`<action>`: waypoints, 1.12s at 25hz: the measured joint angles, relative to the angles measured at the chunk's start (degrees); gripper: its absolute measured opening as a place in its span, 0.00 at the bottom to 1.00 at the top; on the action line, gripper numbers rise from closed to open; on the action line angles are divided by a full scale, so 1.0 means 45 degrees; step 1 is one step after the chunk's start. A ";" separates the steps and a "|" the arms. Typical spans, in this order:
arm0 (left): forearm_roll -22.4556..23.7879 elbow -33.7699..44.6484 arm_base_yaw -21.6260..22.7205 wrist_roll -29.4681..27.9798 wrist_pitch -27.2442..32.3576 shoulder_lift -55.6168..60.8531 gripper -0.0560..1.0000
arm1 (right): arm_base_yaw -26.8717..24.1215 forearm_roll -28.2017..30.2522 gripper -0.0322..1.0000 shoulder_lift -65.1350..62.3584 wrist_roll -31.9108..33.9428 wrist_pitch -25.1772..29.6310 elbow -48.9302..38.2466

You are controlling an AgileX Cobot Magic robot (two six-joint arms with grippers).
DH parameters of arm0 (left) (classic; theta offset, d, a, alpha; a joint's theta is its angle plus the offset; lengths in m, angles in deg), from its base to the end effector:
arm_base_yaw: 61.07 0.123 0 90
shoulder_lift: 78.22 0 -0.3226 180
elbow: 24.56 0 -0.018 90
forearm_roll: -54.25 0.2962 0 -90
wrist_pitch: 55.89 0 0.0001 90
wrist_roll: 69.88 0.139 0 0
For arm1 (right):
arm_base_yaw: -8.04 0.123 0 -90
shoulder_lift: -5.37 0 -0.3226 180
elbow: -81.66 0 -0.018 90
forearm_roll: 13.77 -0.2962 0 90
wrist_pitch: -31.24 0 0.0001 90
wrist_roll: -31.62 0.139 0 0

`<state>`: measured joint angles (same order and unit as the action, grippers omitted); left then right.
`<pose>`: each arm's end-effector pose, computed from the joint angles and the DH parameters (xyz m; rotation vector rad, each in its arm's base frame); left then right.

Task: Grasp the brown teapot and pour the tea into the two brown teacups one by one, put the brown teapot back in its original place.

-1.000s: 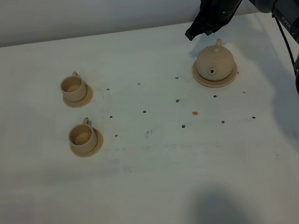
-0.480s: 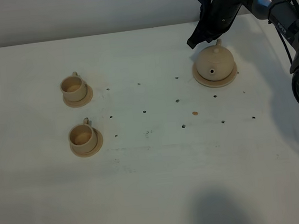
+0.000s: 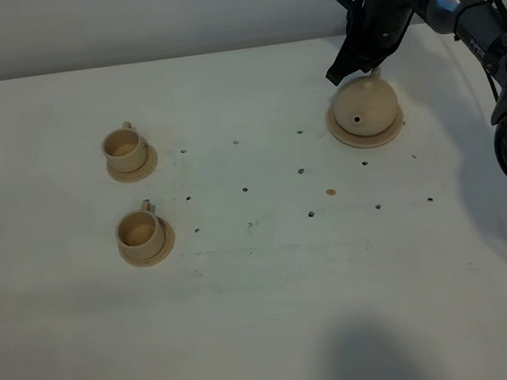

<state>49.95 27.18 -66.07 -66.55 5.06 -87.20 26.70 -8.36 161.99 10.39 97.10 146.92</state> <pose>0.0480 -0.0133 0.2612 0.1544 2.1173 -0.1085 0.6162 0.1955 0.1343 -0.9631 2.5684 -0.1413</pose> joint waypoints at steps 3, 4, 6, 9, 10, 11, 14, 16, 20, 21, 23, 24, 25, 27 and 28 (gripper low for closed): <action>0.0000 0.0000 0.0000 0.0000 0.0000 0.0000 0.04 | 0.0000 0.0120 0.05 0.0000 0.0153 0.0122 0.0000; 0.0000 0.0000 0.0000 0.0000 0.0000 0.0000 0.04 | 0.0000 0.0131 0.05 0.0000 0.0169 0.0155 0.0000; 0.0000 0.0000 0.0000 0.0000 0.0000 0.0000 0.04 | 0.0000 0.0220 0.05 0.0000 0.0223 0.0259 0.0000; 0.0000 0.0000 0.0000 0.0000 0.0000 0.0000 0.04 | 0.0000 0.0508 0.05 0.0000 0.0479 0.0463 0.0000; 0.0000 0.0000 0.0000 0.0000 0.0000 0.0000 0.04 | 0.0000 0.0598 0.05 0.0000 0.0554 0.0492 0.0000; 0.0000 0.0000 0.0000 0.0000 0.0000 0.0000 0.04 | 0.0000 0.0678 0.05 0.0000 0.0638 0.0538 0.0000; 0.0000 0.0000 0.0000 0.0000 0.0000 0.0000 0.04 | 0.0000 0.0791 0.05 0.0000 0.0833 0.0651 0.0062; 0.0000 0.0000 0.0000 0.0000 0.0000 0.0000 0.04 | 0.0000 0.0814 0.05 0.0000 0.0910 0.0784 0.0151; 0.0000 0.0000 0.0000 0.0000 0.0000 0.0000 0.04 | 0.0000 0.0926 0.05 0.0000 0.1201 0.0897 0.0438; 0.0000 0.0000 0.0000 0.0000 0.0000 0.0000 0.04 | 0.0000 0.0940 0.05 0.0000 0.1298 0.0897 0.0519; 0.0000 0.0000 0.0000 0.0000 0.0000 0.0000 0.04 | 0.0000 0.0992 0.05 0.0000 0.1453 0.0885 0.0608; 0.0000 0.0000 0.0000 0.0000 0.0000 0.0000 0.04 | 0.0000 0.0996 0.05 0.0000 0.1495 0.0885 0.0612; 0.0000 0.0000 0.0000 0.0000 0.0000 0.0000 0.04 | 0.0000 0.1007 0.05 0.0000 0.1514 0.0885 0.0612; 0.0000 0.0000 0.0000 0.0000 0.0000 0.0000 0.04 | 0.0000 0.1007 0.05 0.0000 0.1514 0.0885 0.0612; 0.0000 0.0000 0.0000 0.0000 0.0000 0.0000 0.04 | 0.0000 0.1007 0.05 0.0000 0.1514 0.0896 0.0612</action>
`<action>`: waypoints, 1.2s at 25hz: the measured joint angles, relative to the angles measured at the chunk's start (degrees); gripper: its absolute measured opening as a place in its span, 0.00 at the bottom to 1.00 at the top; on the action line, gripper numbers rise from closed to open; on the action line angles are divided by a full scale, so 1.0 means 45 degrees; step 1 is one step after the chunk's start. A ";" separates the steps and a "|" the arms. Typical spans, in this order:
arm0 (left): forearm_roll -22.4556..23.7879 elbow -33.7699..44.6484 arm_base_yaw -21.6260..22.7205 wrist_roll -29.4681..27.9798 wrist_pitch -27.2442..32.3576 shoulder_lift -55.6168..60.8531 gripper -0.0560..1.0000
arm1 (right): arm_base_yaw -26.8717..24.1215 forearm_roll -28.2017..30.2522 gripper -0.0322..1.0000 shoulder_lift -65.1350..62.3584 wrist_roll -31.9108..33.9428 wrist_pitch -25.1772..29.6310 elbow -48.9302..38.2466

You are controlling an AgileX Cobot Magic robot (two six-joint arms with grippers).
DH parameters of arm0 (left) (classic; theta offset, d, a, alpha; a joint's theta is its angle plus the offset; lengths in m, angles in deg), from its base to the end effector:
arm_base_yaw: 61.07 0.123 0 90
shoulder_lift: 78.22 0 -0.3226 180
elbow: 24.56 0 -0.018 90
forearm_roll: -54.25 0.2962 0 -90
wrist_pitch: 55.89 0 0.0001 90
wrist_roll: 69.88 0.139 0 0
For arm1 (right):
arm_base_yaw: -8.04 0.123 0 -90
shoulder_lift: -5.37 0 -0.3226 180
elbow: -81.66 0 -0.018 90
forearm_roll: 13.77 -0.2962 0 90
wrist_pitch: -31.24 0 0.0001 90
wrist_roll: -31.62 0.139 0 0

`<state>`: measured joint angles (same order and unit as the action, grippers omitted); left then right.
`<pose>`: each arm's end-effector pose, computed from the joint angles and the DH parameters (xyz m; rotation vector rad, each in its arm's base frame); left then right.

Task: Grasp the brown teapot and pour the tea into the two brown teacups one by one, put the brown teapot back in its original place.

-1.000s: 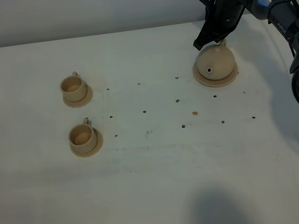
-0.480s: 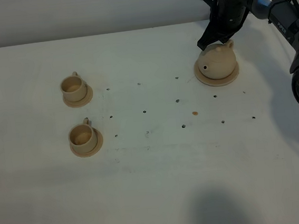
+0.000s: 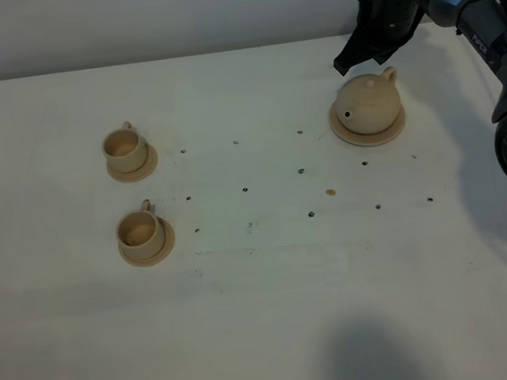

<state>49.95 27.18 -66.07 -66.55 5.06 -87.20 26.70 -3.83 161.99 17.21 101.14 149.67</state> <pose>0.0480 -0.0133 0.2612 0.1544 2.1173 -0.1085 0.6160 0.1842 0.1488 -0.8214 2.6275 -0.2209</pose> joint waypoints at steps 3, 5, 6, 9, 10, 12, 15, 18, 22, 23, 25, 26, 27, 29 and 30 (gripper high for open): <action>0.0000 0.0000 0.0000 0.0000 0.0000 0.0000 0.04 | 0.0000 0.0000 0.05 0.0000 0.0010 0.0024 0.0000; 0.0000 0.0000 0.0000 0.0000 0.0000 0.0000 0.04 | 0.0000 0.0034 0.05 0.0000 0.0010 0.0022 0.0000; 0.0000 0.0000 0.0000 0.0000 0.0000 0.0000 0.04 | 0.0000 0.0048 0.05 0.0000 0.0010 0.0022 0.0000; 0.0000 0.0000 0.0000 0.0000 0.0000 0.0000 0.04 | 0.0000 0.0060 0.05 0.0000 0.0010 0.0022 0.0000; 0.0000 0.0000 0.0000 0.0000 0.0000 0.0000 0.04 | 0.0000 0.0070 0.05 0.0000 0.0010 0.0022 0.0000; 0.0000 0.0000 0.0000 0.0000 0.0000 0.0000 0.04 | 0.0000 0.0098 0.05 0.0000 0.0010 0.0022 0.0000; 0.0000 0.0000 0.0000 0.0000 0.0000 0.0000 0.04 | 0.0000 0.0112 0.05 0.0000 0.0010 0.0022 0.0000; 0.0000 0.0000 0.0000 0.0000 0.0000 0.0000 0.04 | 0.0000 0.0127 0.05 0.0026 0.0010 0.0022 0.0000; 0.0000 0.0000 0.0000 0.0000 0.0000 0.0000 0.04 | 0.0000 0.0127 0.05 0.0264 0.0010 0.0022 0.0007; 0.0000 0.0000 0.0000 0.0000 0.0000 0.0000 0.04 | 0.0000 0.0127 0.05 0.0314 0.0010 0.0008 0.0007; 0.0000 0.0000 0.0000 0.0000 0.0000 0.0000 0.04 | 0.0000 0.0127 0.05 0.0342 -0.0003 -0.0018 0.0016; 0.0000 0.0000 0.0000 0.0000 0.0000 0.0000 0.04 | 0.0000 0.0127 0.05 0.0342 -0.0026 -0.0018 0.0016; 0.0000 0.0000 0.0000 0.0000 0.0000 0.0000 0.04 | 0.0000 0.0127 0.05 0.0342 -0.0028 -0.0018 0.0016; 0.0000 0.0000 0.0000 0.0000 0.0000 0.0000 0.04 | 0.0000 0.0127 0.05 0.0342 -0.0028 -0.0018 0.0016; 0.0000 0.0000 0.0000 0.0000 0.0000 0.0000 0.04 | 0.0000 0.0140 0.05 0.0342 -0.0028 -0.0018 0.0016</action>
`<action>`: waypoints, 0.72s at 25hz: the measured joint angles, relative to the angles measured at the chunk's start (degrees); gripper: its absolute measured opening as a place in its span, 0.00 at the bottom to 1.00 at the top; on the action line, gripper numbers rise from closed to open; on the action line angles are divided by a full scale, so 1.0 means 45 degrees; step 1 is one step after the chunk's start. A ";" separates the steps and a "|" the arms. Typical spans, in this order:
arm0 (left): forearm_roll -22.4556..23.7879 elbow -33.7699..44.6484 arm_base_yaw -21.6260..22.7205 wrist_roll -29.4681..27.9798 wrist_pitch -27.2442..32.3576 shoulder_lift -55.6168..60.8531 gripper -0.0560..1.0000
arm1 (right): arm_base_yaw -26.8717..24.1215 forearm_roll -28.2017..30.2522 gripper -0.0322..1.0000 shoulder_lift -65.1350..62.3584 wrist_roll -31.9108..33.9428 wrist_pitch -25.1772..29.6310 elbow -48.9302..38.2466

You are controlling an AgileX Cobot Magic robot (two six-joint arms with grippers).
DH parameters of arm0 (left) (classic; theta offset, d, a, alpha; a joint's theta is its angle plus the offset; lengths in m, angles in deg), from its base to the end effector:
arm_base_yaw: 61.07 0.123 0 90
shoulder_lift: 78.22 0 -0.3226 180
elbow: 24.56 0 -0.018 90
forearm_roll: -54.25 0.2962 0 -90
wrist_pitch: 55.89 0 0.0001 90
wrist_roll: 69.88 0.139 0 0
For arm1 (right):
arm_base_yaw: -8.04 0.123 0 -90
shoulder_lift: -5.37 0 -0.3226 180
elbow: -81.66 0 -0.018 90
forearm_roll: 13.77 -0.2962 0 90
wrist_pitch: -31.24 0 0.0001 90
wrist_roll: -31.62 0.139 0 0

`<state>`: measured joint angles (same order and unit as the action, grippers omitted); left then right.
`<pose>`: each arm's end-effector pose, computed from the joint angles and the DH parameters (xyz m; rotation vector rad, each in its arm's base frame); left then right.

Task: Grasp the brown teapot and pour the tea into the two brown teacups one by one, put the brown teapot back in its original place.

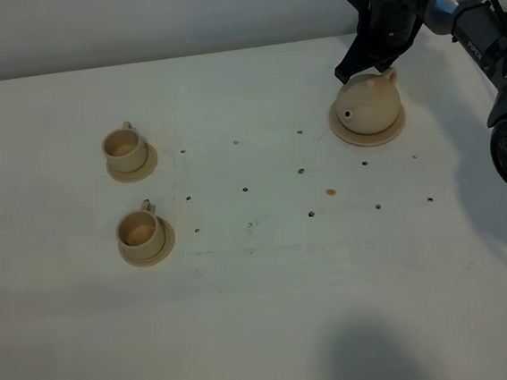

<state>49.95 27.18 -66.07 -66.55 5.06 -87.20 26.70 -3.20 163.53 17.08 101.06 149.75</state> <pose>0.0480 -0.0133 0.2612 0.1544 2.1173 -0.1085 0.6172 0.1832 0.1323 -0.8367 2.6463 -0.2388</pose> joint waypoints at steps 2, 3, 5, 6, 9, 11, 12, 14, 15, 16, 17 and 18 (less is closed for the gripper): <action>0.0000 0.0000 0.0000 0.0000 0.0000 0.0000 0.04 | 0.0000 0.0094 0.05 0.0000 0.0040 0.0000 0.0000; 0.0000 0.0000 0.0000 0.0000 0.0000 0.0000 0.04 | 0.0000 0.0163 0.05 0.0000 0.0097 0.0000 0.0000; 0.0000 0.0000 0.0000 0.0000 0.0000 0.0000 0.04 | 0.0000 0.0243 0.05 0.0000 0.0242 0.0000 0.0000; 0.0000 0.0000 0.0000 0.0000 0.0000 0.0000 0.04 | 0.0000 0.0270 0.05 0.0000 0.0293 0.0000 0.0000; 0.0000 0.0000 0.0000 0.0000 0.0000 0.0000 0.04 | 0.0000 0.0281 0.05 0.0000 0.0336 0.0000 0.0000; 0.0000 0.0000 0.0000 0.0000 0.0000 0.0000 0.04 | 0.0000 0.0281 0.05 0.0000 0.0399 0.0000 0.0000; 0.0000 0.0000 0.0000 0.0000 0.0000 0.0000 0.04 | 0.0000 0.0281 0.05 0.0000 0.0455 0.0000 0.0000; 0.0000 0.0000 0.0000 0.0000 0.0000 0.0000 0.04 | 0.0000 0.0308 0.05 0.0000 0.0591 0.0000 0.0000; 0.0000 0.0000 0.0000 0.0000 0.0000 0.0000 0.04 | 0.0000 0.0318 0.05 0.0000 0.0625 0.0000 0.0000; 0.0000 0.0000 0.0000 0.0000 0.0000 0.0000 0.04 | 0.0000 0.0322 0.05 0.0000 0.0668 0.0000 0.0000; 0.0000 0.0000 0.0000 0.0000 0.0000 0.0000 0.04 | 0.0000 0.0333 0.05 0.0000 0.0693 0.0000 0.0000; 0.0000 0.0000 0.0000 0.0000 0.0000 0.0000 0.04 | 0.0000 0.0363 0.05 0.0000 0.0706 0.0000 0.0000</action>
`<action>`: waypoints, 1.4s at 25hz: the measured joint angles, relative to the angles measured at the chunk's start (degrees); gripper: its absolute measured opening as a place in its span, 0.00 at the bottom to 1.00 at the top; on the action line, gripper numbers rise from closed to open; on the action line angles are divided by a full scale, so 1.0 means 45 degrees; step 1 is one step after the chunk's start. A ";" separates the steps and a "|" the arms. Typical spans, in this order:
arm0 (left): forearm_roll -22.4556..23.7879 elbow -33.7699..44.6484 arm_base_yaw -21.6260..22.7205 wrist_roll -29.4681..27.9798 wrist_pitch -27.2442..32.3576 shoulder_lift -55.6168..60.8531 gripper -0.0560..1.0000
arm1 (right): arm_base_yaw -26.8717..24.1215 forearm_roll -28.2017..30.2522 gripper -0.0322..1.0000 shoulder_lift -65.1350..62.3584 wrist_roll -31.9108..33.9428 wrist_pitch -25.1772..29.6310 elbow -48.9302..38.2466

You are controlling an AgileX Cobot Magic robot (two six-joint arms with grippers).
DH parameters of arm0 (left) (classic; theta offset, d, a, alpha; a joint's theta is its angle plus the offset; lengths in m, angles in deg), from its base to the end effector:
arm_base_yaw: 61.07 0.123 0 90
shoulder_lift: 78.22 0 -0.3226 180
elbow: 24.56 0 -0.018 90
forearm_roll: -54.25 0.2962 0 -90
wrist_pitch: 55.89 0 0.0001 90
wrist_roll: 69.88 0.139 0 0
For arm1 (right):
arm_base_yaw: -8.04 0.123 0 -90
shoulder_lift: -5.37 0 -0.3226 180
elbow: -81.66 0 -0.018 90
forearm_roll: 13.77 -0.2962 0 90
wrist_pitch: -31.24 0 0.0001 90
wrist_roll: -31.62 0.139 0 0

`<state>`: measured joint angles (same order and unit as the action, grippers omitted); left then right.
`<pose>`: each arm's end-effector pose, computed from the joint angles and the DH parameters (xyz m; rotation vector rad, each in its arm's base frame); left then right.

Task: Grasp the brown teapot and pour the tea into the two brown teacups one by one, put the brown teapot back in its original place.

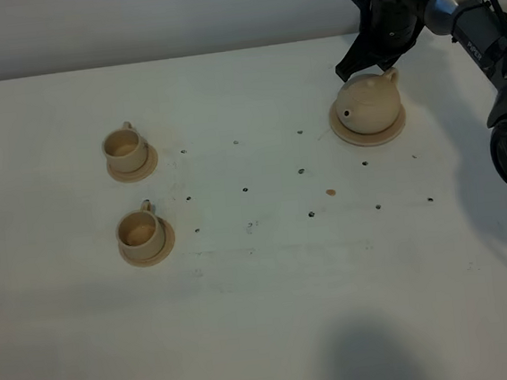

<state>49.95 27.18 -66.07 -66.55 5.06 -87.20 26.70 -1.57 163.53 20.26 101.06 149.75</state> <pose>0.0480 -0.0133 0.2612 0.1544 2.1173 -0.1085 0.6184 0.1797 0.1330 -0.7675 2.6587 -0.2638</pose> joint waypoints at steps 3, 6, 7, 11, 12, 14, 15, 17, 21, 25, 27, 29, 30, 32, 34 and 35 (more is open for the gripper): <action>0.0000 0.0000 0.0000 0.0000 0.0000 0.0000 0.04 | 0.0000 0.0043 0.05 0.0000 0.0000 0.0000 0.0000; 0.0000 0.0000 0.0000 0.0000 0.0000 0.0000 0.04 | 0.0000 0.0059 0.05 0.0000 0.0046 0.0000 0.0000; 0.0000 0.0000 0.0000 0.0000 0.0000 0.0000 0.04 | 0.0000 0.0085 0.05 0.0000 0.0056 0.0000 0.0000; 0.0000 0.0000 0.0000 0.0000 0.0000 0.0000 0.04 | 0.0000 0.0109 0.05 0.0000 0.0100 0.0000 -0.0014; 0.0000 0.0000 0.0000 0.0000 0.0000 0.0000 0.04 | 0.0000 0.0109 0.05 -0.0029 0.0100 -0.0018 -0.0074; 0.0000 0.0000 0.0000 0.0000 0.0000 0.0000 0.04 | 0.0000 0.0177 0.05 -0.0213 0.0100 -0.0074 -0.0419; 0.0000 0.0000 0.0000 0.0000 0.0000 0.0000 0.04 | 0.0000 0.0204 0.05 -0.0298 0.0100 -0.0086 -0.0647; 0.0000 0.0000 0.0000 0.0000 0.0000 0.0000 0.04 | 0.0000 0.0257 0.05 -0.0481 0.0112 -0.0086 -0.0986; 0.0000 0.0000 0.0000 0.0000 0.0000 0.0000 0.04 | 0.0000 0.0212 0.05 -0.0563 0.0238 -0.0086 -0.1156; 0.0000 0.0000 0.0000 0.0000 0.0000 0.0000 0.04 | 0.0000 -0.0188 0.05 -0.0719 0.0328 -0.0024 -0.1156; 0.0000 0.0000 0.0000 0.0000 0.0000 0.0000 0.04 | 0.0015 -0.0199 0.05 -0.0837 0.0343 -0.0024 -0.1156; 0.0000 0.0000 0.0000 0.0000 0.0000 0.0000 0.04 | 0.0014 -0.0213 0.05 -0.0928 0.0384 -0.0020 -0.1156; 0.0000 0.0000 0.0000 0.0000 0.0000 0.0000 0.04 | 0.0014 -0.0226 0.05 -0.0941 0.0428 -0.0020 -0.1156; 0.0000 0.0000 0.0000 0.0000 0.0000 0.0000 0.04 | 0.0014 -0.0226 0.05 -0.0976 0.0441 -0.0020 -0.1374; 0.0000 0.0000 0.0000 0.0000 0.0000 0.0000 0.04 | 0.0014 -0.0183 0.05 -0.0976 0.0443 -0.0074 -0.1737; 0.0000 0.0000 0.0000 0.0000 0.0000 0.0000 0.04 | 0.0014 -0.0111 0.05 -0.0991 0.0456 -0.0207 -0.1917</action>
<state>49.95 27.18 -66.07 -66.55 5.06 -87.20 26.77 -2.07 159.07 22.31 100.13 141.12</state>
